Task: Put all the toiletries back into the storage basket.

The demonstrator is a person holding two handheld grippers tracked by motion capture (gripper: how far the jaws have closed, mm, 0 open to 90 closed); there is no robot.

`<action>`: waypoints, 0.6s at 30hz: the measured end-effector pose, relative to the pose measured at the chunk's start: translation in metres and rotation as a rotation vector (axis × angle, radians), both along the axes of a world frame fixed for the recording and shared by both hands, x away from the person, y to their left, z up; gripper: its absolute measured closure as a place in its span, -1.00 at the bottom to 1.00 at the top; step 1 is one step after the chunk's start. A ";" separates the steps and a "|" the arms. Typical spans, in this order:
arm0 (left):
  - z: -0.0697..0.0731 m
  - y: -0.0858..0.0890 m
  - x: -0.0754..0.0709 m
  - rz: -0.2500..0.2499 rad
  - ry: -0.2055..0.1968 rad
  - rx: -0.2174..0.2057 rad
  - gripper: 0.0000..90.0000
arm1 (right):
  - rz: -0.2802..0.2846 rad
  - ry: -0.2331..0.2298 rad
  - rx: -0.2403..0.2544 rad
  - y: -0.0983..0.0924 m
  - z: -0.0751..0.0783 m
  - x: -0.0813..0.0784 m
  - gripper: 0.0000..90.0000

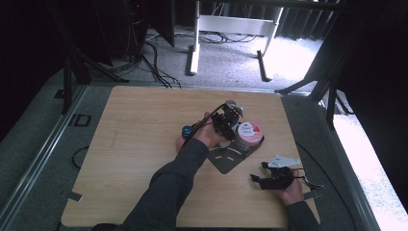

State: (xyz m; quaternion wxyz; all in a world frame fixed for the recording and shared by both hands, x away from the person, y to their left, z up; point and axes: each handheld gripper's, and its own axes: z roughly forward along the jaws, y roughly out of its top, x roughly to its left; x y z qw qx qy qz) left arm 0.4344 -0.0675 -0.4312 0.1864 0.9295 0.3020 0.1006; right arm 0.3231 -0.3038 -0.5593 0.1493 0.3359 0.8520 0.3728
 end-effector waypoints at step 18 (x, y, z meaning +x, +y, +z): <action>-0.007 -0.005 0.014 0.061 -0.030 -0.023 0.22 | 0.000 0.000 0.000 0.000 0.000 0.000 -0.41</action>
